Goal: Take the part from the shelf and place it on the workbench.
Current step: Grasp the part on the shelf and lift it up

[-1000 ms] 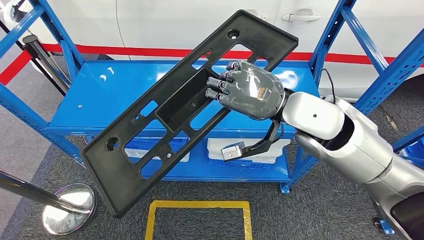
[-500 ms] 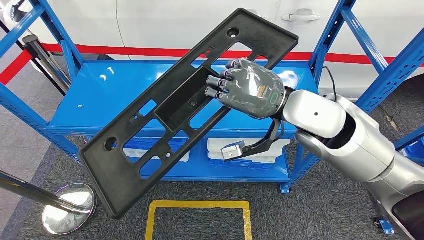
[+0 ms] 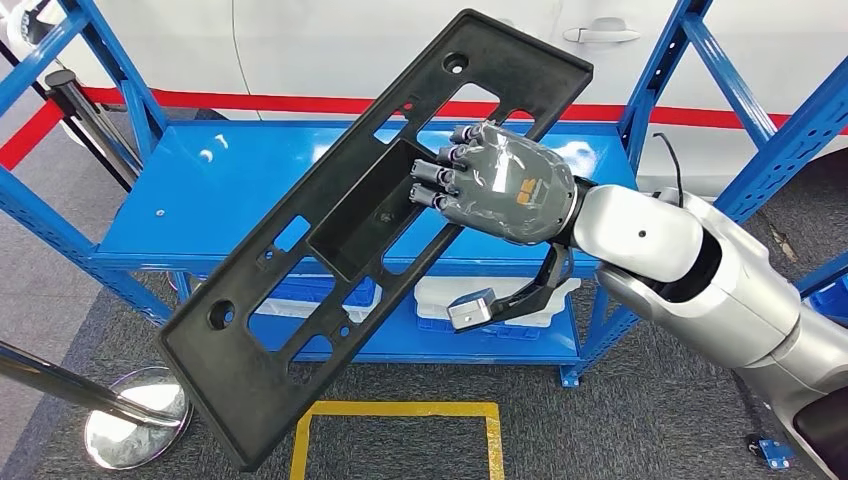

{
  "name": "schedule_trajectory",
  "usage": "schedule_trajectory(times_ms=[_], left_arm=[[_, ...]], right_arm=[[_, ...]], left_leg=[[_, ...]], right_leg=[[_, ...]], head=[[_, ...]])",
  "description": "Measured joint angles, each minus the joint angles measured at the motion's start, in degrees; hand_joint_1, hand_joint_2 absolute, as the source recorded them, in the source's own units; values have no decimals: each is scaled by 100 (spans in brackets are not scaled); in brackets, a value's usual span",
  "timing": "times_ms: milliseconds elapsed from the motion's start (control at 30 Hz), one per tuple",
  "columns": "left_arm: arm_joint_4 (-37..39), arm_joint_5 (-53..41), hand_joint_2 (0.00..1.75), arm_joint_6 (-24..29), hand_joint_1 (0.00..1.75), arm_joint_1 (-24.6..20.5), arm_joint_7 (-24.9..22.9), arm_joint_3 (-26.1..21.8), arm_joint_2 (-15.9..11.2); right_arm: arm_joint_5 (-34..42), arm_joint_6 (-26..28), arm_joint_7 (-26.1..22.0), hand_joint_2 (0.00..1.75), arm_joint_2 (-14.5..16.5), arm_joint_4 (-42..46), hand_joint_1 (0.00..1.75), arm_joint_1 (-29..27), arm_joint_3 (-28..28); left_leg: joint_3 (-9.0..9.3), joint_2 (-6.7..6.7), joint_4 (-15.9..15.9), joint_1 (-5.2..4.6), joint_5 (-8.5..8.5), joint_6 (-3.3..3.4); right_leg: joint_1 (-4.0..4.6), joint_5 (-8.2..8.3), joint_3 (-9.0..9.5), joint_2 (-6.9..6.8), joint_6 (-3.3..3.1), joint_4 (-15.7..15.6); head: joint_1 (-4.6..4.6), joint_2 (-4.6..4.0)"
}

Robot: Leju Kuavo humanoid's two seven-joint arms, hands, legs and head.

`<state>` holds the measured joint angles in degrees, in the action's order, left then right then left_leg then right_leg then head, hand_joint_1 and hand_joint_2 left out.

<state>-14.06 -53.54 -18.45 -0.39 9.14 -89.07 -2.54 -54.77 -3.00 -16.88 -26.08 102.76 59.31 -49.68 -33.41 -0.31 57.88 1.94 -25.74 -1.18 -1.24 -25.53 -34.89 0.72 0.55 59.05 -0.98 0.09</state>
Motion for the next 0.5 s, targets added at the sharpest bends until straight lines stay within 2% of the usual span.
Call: schedule_trajectory(times_ms=[200, 333, 433, 467, 500], left_arm=[[-8, -87, 175, 71, 0, 1, 14, 1, -7], [-25, -95, 175, 125, 0, 1, -15, 0, -9], [-45, -108, 175, 154, 0, -1, -20, 0, -9], [-48, -112, 175, 155, 0, -1, -20, 0, -9], [-51, -117, 175, 155, 0, -2, -20, 0, -9]], right_arm=[[38, -15, -3, 175, -20, 15, 175, 13, -31], [62, -45, -3, 175, -34, 15, 175, 29, -61], [73, -57, -3, 175, -51, 14, 175, 42, -68], [75, -58, -3, 175, -65, 14, 175, 48, -69], [78, -59, -3, 175, -80, 14, 175, 58, -71]], left_leg=[[-14, 0, 42, -4, -25, 41], [-41, 0, 91, -12, -49, 85], [-6, 12, 30, -14, -20, 157], [38, 23, -39, -2, 8, 189], [86, 37, -109, 10, 37, 224]], right_leg=[[-31, 2, 5, -2, 9, -8], [-39, 4, 5, -2, 50, -11], [-43, 7, 37, 2, 112, -46], [-40, -37, 33, -3, 126, -4], [-36, -150, -28, -8, 136, 162]], head=[[0, 0], [0, 0], [1, 0], [4, 0], [6, 0]])
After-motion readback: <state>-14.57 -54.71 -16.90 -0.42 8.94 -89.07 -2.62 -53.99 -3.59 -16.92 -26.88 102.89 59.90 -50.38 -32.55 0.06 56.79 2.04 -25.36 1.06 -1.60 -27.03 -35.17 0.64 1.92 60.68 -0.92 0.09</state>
